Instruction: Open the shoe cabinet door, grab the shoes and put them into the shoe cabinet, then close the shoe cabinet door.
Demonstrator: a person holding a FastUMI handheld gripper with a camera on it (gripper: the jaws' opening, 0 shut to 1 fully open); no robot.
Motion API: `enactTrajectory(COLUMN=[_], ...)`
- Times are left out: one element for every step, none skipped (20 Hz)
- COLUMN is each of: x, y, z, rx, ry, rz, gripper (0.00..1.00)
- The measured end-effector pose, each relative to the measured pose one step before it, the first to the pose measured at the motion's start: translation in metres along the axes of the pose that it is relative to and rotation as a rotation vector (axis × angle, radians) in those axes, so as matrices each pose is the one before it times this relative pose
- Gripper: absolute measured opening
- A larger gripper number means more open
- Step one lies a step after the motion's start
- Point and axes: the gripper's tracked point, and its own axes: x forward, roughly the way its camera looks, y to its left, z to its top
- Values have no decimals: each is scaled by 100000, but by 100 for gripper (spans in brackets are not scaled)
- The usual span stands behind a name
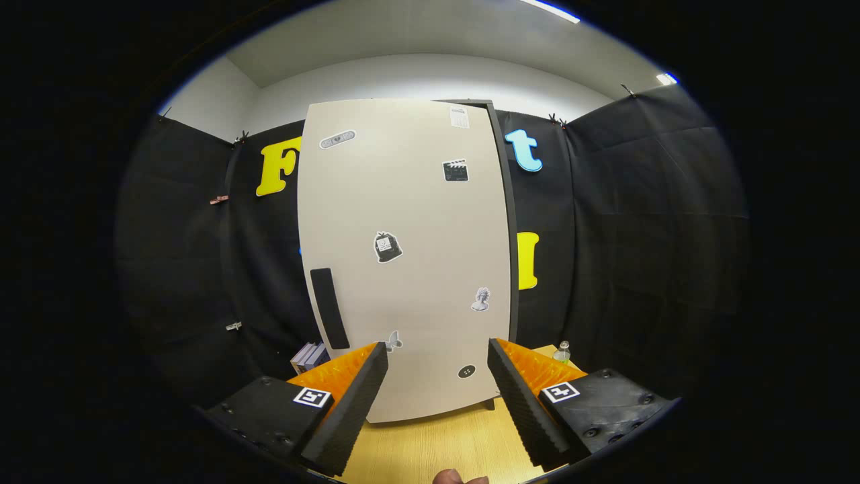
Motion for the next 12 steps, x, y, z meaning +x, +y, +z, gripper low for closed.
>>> enactTrajectory(x=[34,-51,27,15,8,-14,26,58,-5,2,32,-6], y=[-48,-27,-43,-8,-36,28,-1,1,-15,-7,-37,14], z=[2,5,4,-6,47,-38,65,4,-11,12,-12,-33], rx=[-194,-167,-183,-284,-132,19,-44,-79,-166,-155,-69,-40], ry=[35,-52,-53,3,-50,-1,-222,-120,-40,-24,10,160], rz=[-67,13,-62,-64,59,39,75,-63,56,-41,-30,8], gripper=[98,98,98,98,98,98,98,98,98,98,98,98])
